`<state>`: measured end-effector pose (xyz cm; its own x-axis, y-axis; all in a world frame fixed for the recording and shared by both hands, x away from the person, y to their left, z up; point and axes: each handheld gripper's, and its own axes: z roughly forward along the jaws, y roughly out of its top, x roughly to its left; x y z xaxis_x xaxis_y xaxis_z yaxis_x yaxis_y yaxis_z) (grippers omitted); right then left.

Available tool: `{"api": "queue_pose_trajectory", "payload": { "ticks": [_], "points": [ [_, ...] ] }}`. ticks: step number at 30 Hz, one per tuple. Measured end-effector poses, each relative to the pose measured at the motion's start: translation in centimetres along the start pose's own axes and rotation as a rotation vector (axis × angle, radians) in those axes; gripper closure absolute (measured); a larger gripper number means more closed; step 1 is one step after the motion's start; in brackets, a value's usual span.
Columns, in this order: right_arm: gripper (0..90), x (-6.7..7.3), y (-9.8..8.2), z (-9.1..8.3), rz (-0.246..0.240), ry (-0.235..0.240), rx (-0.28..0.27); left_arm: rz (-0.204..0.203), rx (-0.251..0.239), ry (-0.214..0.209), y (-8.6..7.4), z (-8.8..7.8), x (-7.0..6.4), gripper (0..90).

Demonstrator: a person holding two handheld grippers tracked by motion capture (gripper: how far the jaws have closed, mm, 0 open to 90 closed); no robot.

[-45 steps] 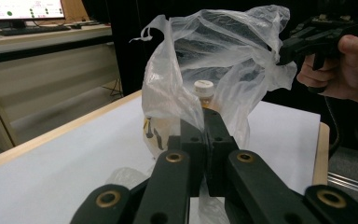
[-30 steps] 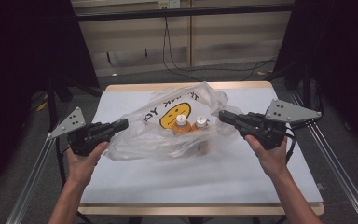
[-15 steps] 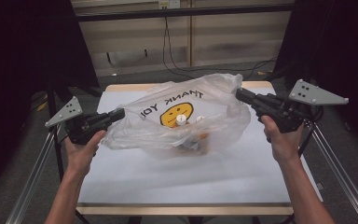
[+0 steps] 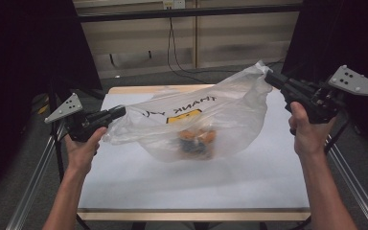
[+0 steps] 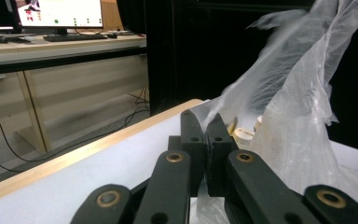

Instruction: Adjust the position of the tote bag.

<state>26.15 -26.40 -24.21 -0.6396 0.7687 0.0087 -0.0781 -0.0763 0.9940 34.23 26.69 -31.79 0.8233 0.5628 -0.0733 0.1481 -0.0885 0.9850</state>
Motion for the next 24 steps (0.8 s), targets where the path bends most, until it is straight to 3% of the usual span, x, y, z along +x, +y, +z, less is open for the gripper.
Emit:
{"api": "queue_pose_trajectory", "payload": {
  "ticks": [8, 12, 18, 23, 24],
  "points": [
    [90.0, -0.7, -2.0, -0.2, 0.031, -0.008, 0.036, 0.003, 0.012, -0.022, -0.5, 1.6, 0.3, 89.3],
    [90.0, -1.0, -3.1, -0.1, 0.044, -0.015, 0.065, -0.024, 0.010, -0.027, -0.8, 2.4, 0.3, 89.2],
    [90.0, -1.2, -4.5, -0.1, 0.061, -0.027, 0.104, -0.006, 0.050, -0.036, -1.4, 3.7, 0.1, 89.2],
    [90.0, -1.4, -5.5, -0.4, 0.072, -0.039, 0.131, -0.027, 0.050, -0.050, -2.4, 4.1, 0.2, 89.1],
    [90.0, -1.5, -5.7, -0.4, 0.073, -0.040, 0.134, -0.026, 0.069, -0.048, -2.6, 4.2, 0.2, 89.1]
  ]
}}
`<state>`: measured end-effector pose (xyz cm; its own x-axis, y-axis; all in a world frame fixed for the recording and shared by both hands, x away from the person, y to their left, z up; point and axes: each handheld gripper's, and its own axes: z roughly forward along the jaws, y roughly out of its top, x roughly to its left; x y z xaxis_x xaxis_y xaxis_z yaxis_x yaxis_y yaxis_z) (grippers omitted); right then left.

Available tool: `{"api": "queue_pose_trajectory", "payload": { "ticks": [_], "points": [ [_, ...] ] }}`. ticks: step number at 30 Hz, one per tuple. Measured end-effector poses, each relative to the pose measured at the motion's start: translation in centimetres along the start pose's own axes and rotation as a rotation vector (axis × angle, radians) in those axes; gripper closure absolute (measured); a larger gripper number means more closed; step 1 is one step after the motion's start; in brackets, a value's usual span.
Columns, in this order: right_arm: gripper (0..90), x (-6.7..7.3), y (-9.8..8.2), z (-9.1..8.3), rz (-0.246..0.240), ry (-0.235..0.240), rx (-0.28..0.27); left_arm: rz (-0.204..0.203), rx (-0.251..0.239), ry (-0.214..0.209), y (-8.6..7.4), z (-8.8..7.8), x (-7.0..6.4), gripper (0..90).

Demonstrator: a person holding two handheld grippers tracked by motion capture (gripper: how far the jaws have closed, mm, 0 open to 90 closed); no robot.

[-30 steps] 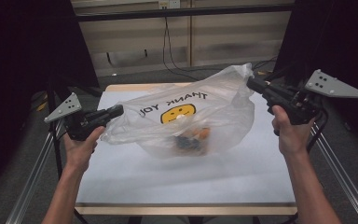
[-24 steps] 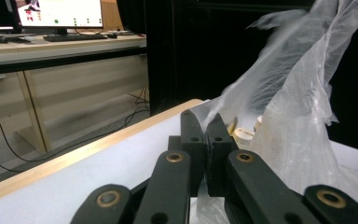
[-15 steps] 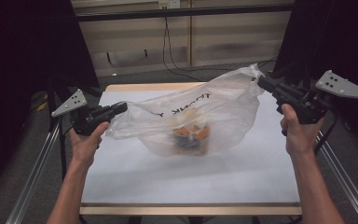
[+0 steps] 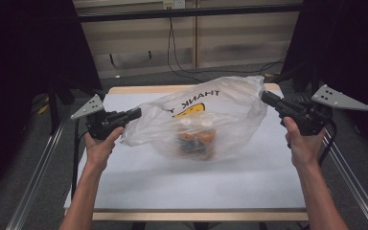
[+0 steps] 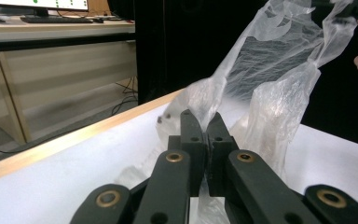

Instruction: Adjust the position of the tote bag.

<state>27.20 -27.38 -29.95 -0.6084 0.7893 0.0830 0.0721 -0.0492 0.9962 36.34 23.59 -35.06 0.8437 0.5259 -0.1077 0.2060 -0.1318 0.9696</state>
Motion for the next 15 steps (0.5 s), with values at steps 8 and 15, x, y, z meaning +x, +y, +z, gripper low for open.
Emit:
{"api": "queue_pose_trajectory", "payload": {
  "ticks": [8, 15],
  "points": [
    [90.0, -0.6, -1.9, -0.5, 0.008, -0.046, 0.054, -0.010, 0.041, 0.016, -0.9, 0.0, 0.3, 89.1],
    [90.0, -1.1, -2.9, -1.1, 0.018, -0.081, 0.094, -0.028, 0.070, 0.024, -1.7, -0.1, 1.1, 89.1]
  ]
}}
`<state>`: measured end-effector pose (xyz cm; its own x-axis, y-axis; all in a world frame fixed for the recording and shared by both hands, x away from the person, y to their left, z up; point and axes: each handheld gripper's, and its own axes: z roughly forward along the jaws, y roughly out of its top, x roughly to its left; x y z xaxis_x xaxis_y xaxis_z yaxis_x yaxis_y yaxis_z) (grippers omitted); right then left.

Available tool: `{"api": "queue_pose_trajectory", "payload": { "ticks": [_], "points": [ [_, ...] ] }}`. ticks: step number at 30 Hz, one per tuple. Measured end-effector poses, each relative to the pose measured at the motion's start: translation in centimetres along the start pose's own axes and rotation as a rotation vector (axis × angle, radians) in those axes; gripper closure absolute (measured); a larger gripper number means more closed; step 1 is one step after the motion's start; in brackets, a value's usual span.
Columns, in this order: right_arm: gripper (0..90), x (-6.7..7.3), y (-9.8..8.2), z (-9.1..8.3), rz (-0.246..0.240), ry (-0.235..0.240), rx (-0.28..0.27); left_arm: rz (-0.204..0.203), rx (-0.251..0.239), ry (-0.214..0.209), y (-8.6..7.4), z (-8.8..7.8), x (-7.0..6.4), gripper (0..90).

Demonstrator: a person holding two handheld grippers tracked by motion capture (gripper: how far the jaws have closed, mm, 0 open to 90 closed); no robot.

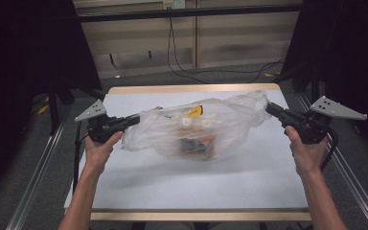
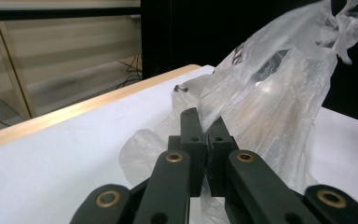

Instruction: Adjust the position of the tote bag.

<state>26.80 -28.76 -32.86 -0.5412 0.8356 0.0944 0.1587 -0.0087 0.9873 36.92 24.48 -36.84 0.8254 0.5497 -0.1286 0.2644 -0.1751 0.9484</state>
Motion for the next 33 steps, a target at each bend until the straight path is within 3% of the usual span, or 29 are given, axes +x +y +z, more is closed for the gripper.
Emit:
{"api": "queue_pose_trajectory", "payload": {
  "ticks": [6, 13, 19, 24, 33],
  "points": [
    [90.0, -0.2, -1.0, 1.0, 0.010, -0.014, 0.038, 0.013, 0.037, -0.007, -0.4, 1.0, 0.2, 89.0],
    [90.0, -0.3, -2.4, 2.6, -0.003, -0.026, 0.113, 0.000, 0.093, -0.008, -1.6, 2.5, 0.6, 89.0],
    [90.0, -0.8, -3.0, 2.8, 0.007, -0.029, 0.128, -0.002, 0.129, -0.013, -2.3, 3.1, 0.7, 89.0],
    [90.0, -1.3, -4.0, 3.4, 0.014, -0.039, 0.169, 0.009, 0.183, 0.004, -3.0, 3.8, 0.9, 88.9],
    [90.0, -1.9, -5.4, 4.3, 0.018, -0.055, 0.225, 0.011, 0.228, 0.019, -4.0, 4.4, 1.3, 88.9]
  ]
}}
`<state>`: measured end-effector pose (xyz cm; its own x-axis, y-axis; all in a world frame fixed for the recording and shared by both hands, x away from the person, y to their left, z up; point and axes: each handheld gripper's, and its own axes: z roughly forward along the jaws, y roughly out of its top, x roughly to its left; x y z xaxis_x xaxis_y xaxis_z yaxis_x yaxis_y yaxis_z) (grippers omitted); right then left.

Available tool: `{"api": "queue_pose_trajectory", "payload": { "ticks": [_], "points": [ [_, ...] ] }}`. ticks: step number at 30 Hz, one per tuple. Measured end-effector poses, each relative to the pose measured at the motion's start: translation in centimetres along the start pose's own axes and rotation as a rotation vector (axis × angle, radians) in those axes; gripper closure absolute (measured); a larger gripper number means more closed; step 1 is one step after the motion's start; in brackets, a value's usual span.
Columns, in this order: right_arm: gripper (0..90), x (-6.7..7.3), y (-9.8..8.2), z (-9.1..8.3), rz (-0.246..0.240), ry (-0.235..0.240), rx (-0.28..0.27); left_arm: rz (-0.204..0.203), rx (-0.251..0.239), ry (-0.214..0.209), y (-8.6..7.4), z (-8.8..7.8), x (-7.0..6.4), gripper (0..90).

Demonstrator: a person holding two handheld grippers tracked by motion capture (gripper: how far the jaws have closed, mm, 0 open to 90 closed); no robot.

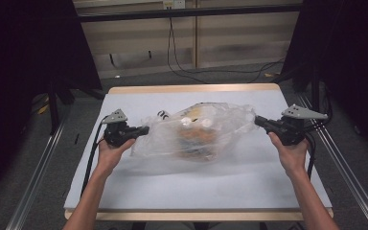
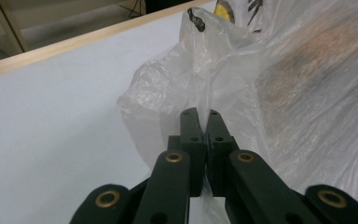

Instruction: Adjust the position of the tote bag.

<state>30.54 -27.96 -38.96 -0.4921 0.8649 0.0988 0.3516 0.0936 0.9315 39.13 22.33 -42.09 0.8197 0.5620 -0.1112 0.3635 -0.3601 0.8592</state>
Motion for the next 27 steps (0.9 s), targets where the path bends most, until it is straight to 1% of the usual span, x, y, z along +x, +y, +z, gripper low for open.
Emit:
{"api": "queue_pose_trajectory", "payload": {
  "ticks": [2, 4, 5, 6, 9, 10, 12, 14, 15, 16, 17, 18, 19, 20, 21, 22, 24, 25, 27],
  "points": [
    [90.0, -0.1, -0.2, 0.2, -0.001, -0.002, 0.007, -0.007, 0.008, 0.009, -0.2, 0.1, 0.1, 88.9],
    [90.0, -0.1, -0.4, 0.4, -0.001, -0.007, 0.024, -0.003, 0.018, 0.006, -0.3, 0.2, 0.3, 88.8],
    [90.0, -0.1, -0.5, 0.5, -0.008, -0.008, 0.027, -0.005, 0.024, 0.009, -0.4, 0.3, 0.2, 88.8],
    [90.0, -0.1, -0.6, 0.6, -0.001, -0.006, 0.034, -0.002, 0.029, 0.013, -0.4, 0.4, 0.3, 88.9],
    [90.0, -0.2, -1.0, 1.1, -0.013, -0.013, 0.063, 0.002, 0.053, 0.015, -0.7, 0.8, 0.3, 88.9],
    [90.0, -0.1, -1.2, 1.3, -0.016, -0.016, 0.075, 0.009, 0.064, 0.022, -0.8, 0.9, 0.3, 88.9],
    [90.0, -0.2, -1.4, 1.6, -0.028, -0.021, 0.094, 0.014, 0.078, 0.020, -0.8, 1.1, 0.2, 88.9],
    [90.0, -0.2, -1.6, 1.7, -0.031, -0.024, 0.105, 0.011, 0.079, 0.015, -0.9, 1.2, 0.1, 89.0],
    [90.0, -0.2, -1.6, 1.7, -0.032, -0.025, 0.106, 0.018, 0.091, 0.017, -0.9, 1.3, 0.1, 89.0],
    [90.0, -0.2, -1.6, 1.8, -0.033, -0.027, 0.109, 0.018, 0.093, 0.014, -1.0, 1.4, 0.0, 89.0],
    [90.0, -0.2, -1.7, 1.8, -0.034, -0.027, 0.113, 0.028, 0.109, 0.018, -1.0, 1.5, 0.0, 89.0],
    [90.0, -0.2, -1.8, 1.8, -0.034, -0.029, 0.118, 0.027, 0.117, 0.018, -1.1, 1.6, 0.0, 89.0],
    [90.0, -0.3, -1.9, 1.8, -0.034, -0.030, 0.125, 0.026, 0.121, 0.011, -1.2, 1.8, 0.0, 89.1],
    [90.0, -0.3, -2.0, 2.0, -0.031, -0.030, 0.134, 0.032, 0.126, 0.011, -1.2, 1.8, 0.0, 89.1],
    [90.0, -0.3, -2.1, 2.0, -0.031, -0.030, 0.139, 0.029, 0.124, 0.010, -1.3, 1.9, -0.1, 89.1],
    [90.0, -0.4, -2.3, 2.1, -0.036, -0.029, 0.144, 0.039, 0.127, 0.016, -1.3, 1.9, -0.1, 89.2],
    [90.0, -0.5, -2.5, 2.3, -0.037, -0.033, 0.157, 0.038, 0.131, 0.012, -1.4, 1.9, -0.2, 89.3],
    [90.0, -0.5, -2.6, 2.4, -0.037, -0.034, 0.164, 0.038, 0.138, 0.005, -1.6, 2.1, -0.2, 89.3],
    [90.0, -0.6, -2.9, 2.5, -0.041, -0.039, 0.180, 0.048, 0.160, 0.007, -1.7, 2.2, -0.2, 89.4]
  ]
}}
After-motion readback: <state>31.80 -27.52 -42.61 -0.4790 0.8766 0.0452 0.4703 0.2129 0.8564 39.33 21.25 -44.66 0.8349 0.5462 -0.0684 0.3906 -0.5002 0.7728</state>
